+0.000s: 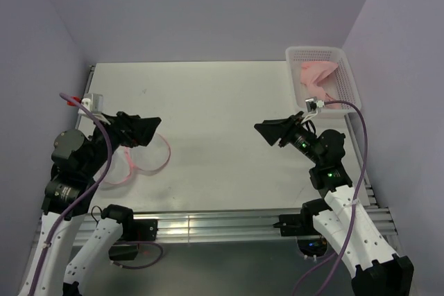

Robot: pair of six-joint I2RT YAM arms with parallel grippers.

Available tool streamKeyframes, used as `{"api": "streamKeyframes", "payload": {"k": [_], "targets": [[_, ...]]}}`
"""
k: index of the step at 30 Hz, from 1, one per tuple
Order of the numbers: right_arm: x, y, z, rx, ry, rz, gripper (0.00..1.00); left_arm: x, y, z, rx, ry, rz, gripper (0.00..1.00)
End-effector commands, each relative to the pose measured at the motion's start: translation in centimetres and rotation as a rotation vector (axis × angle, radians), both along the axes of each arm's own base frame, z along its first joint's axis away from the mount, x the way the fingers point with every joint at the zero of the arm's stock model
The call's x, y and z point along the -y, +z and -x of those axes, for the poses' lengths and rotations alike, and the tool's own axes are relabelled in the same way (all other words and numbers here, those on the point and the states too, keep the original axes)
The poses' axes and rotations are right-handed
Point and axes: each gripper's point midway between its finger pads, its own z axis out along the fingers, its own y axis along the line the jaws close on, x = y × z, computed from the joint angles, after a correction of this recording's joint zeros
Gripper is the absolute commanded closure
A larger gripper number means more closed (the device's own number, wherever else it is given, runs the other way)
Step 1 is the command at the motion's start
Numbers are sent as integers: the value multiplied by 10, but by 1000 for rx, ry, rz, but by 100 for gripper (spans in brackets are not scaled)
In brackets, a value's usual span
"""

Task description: Place the bra in the laundry bag and zip it closed

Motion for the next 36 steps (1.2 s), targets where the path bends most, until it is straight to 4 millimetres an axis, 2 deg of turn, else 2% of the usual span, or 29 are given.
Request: {"api": "streamKeyframes", "payload": {"k": [1,3,5,6,7,8,9,11,13,14,17,19,21,25,26,28,30,32,36], "targets": [[-3,19,3,58,12,-6,29,-32,4,-2,-48,176,-48,1],[-5,17,4,51,18,-4,29,-49,8,0,-55,268,-56,1],[-8,15,4,52,25,-1,29,-68,-4,2,-121,372,-93,1],[-9,14,4,46,28,-1,29,-89,-3,1,-141,489,-108,1],[-10,11,4,41,30,1,29,-100,-23,2,-227,542,-159,1],[-13,11,5,39,40,2,29,-108,-29,3,-261,590,-183,1],[-15,8,5,28,43,8,29,-122,-35,3,-292,667,-200,8],[-18,4,5,21,53,22,29,-129,-58,3,-381,706,-270,14],[-23,2,6,19,57,25,29,-141,-80,1,-459,781,-331,23],[-25,3,6,26,60,25,29,-144,-93,1,-489,804,-347,24],[-32,-3,7,8,78,44,29,-148,-100,-5,-504,837,-367,32],[-37,-6,8,4,95,61,29,-158,-103,-7,-517,913,-373,36],[-38,-7,10,7,100,69,29,-171,-106,-11,-509,993,-416,33],[-36,-6,12,19,92,77,29,-178,-138,-32,-581,1024,-483,30],[-35,-8,13,13,90,84,29,-177,-146,-34,-599,1025,-482,29],[-32,-5,16,33,79,90,29,-191,-154,-34,-616,1094,-504,28],[-29,-2,18,46,69,88,29,-196,-176,-33,-676,1079,-520,26],[-29,1,22,58,76,84,29,-208,-183,-29,-703,1122,-522,26],[-30,4,29,65,102,76,29,-213,-189,-32,-723,1112,-523,26]]}}
